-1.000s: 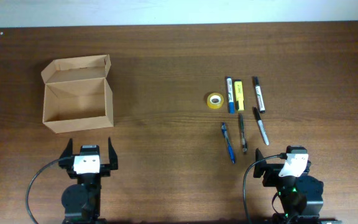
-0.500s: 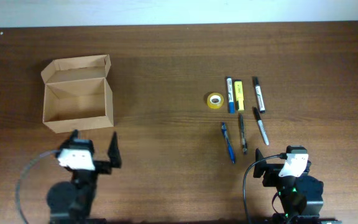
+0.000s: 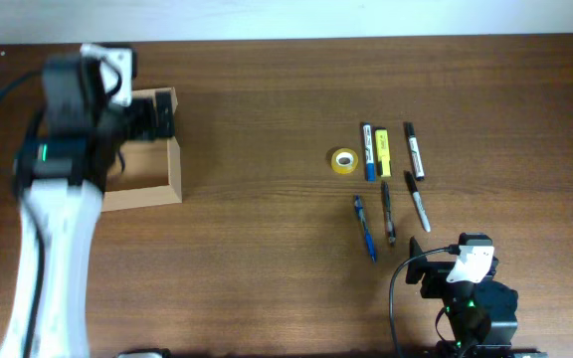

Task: Pack container

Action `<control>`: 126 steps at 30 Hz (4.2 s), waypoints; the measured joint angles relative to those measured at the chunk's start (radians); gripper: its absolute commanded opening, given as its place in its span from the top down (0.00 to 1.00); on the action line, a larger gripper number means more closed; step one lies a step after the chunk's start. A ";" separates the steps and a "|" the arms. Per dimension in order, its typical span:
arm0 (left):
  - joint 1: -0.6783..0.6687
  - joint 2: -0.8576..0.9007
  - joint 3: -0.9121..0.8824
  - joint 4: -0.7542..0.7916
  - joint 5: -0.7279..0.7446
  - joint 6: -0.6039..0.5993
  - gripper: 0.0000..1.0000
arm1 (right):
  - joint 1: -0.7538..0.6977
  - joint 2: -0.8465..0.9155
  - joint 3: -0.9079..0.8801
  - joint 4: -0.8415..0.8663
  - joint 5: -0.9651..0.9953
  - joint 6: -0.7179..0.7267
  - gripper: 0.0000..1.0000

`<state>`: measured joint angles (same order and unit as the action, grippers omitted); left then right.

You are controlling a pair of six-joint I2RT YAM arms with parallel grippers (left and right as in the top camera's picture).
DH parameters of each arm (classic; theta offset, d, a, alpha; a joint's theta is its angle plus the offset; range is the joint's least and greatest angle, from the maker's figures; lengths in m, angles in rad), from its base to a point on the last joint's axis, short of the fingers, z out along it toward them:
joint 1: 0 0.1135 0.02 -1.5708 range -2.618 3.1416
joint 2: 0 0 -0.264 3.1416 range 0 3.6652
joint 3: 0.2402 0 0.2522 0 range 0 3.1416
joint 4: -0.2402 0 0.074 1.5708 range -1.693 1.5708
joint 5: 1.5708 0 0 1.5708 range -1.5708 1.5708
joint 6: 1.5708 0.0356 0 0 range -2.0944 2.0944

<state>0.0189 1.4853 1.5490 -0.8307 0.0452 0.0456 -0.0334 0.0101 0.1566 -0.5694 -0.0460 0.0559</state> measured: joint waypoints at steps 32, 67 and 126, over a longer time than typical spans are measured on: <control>-0.011 0.597 0.129 -0.128 0.037 -0.180 0.98 | 0.000 0.000 0.000 0.000 0.000 0.000 0.01; -0.555 0.780 0.463 -0.219 -0.023 -0.684 0.90 | 0.000 0.000 0.000 0.000 -0.112 0.020 0.01; 0.225 0.816 1.263 -0.853 -0.245 -0.426 0.00 | 0.359 2.013 1.564 -0.457 -0.035 0.092 0.19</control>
<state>0.2436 2.3016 2.8117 -1.6840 -0.2001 -0.3809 0.3252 2.0228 1.7206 -1.0267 -0.0807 0.1474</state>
